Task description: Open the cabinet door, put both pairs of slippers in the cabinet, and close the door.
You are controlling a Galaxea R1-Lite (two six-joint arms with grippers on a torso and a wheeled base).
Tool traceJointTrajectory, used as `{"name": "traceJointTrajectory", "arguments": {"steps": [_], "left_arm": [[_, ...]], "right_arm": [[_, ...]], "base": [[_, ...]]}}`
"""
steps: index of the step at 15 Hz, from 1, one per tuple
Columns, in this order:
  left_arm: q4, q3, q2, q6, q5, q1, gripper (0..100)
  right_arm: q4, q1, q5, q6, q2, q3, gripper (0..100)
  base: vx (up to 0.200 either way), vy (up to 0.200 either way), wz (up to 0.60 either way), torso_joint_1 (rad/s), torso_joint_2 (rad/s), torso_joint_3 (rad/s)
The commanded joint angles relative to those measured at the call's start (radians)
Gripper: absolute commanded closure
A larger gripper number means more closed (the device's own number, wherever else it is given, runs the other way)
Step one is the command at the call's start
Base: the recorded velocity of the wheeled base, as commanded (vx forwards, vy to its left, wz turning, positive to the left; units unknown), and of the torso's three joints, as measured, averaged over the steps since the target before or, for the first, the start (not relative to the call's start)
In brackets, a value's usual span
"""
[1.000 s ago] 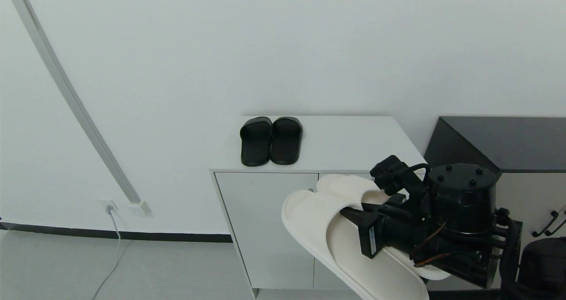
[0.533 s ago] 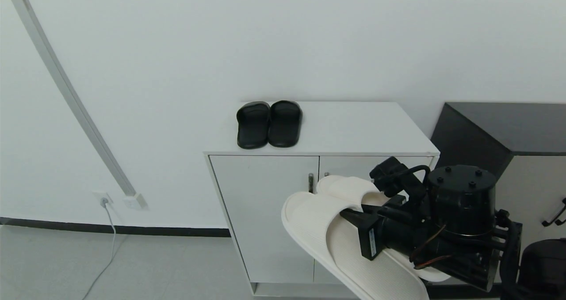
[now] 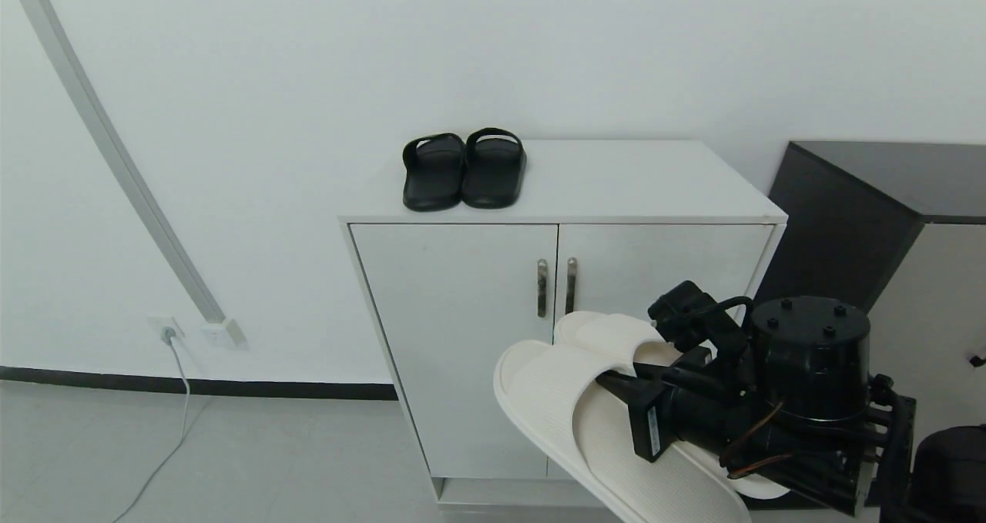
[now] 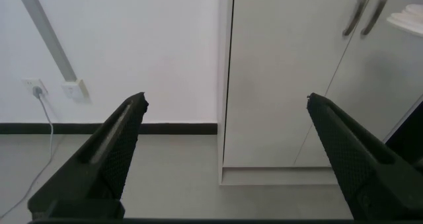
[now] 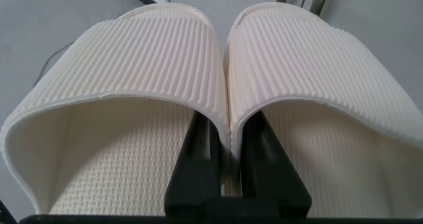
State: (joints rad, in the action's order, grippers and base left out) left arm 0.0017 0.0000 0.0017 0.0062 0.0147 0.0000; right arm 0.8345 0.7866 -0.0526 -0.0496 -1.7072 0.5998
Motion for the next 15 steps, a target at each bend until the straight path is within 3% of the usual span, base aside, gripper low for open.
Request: {"name": "traceJointTrajectory", "arguments": {"steps": [1, 15], "left_arm": [[0.000, 0.000, 0.000, 0.000, -0.001, 0.000, 0], [0.000, 0.000, 0.000, 0.008, -0.007, 0.000, 0]], "right_arm": [[0.002, 0.000, 0.000, 0.000, 0.000, -0.002, 100], [0.038, 0.013, -0.003, 0.000, 0.000, -0.041, 100]], "base": [[0.000, 0.000, 0.00, -0.198, 0.51, 0.310], [0.000, 0.000, 0.00, -0.124, 0.47, 0.342]]}}
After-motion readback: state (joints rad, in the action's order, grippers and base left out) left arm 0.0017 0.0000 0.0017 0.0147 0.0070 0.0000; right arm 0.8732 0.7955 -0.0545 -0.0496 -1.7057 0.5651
